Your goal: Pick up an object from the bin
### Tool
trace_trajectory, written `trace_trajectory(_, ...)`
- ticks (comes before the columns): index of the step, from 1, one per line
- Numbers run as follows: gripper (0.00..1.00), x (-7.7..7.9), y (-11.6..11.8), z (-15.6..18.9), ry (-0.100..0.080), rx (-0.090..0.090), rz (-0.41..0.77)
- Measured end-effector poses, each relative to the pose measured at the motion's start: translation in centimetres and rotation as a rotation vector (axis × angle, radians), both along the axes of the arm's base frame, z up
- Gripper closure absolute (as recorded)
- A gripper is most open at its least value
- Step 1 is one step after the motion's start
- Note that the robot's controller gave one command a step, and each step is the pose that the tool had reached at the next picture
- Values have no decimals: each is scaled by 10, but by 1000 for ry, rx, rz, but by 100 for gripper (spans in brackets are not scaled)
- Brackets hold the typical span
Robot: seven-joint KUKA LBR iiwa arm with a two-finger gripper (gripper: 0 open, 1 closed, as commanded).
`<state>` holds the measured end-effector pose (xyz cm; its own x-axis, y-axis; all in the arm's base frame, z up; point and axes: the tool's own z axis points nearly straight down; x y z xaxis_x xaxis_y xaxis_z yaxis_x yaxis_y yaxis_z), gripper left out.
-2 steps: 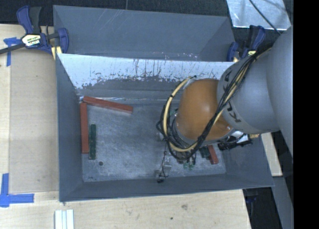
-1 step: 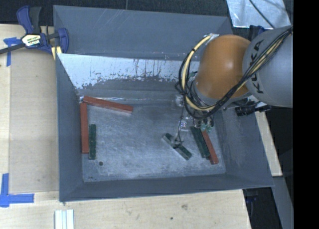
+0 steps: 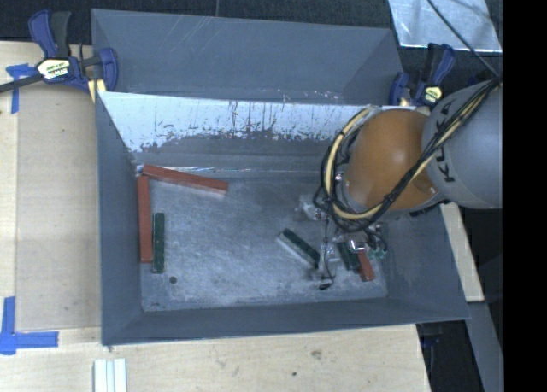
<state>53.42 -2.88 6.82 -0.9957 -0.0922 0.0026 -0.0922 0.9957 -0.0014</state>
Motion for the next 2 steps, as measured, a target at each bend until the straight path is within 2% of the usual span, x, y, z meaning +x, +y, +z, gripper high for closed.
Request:
trace_trajectory(1, 100, 3, 2, 3, -8, 3, 0)
trace_trajectory(2, 100, 5, 5, 171, -15, 1, 21)
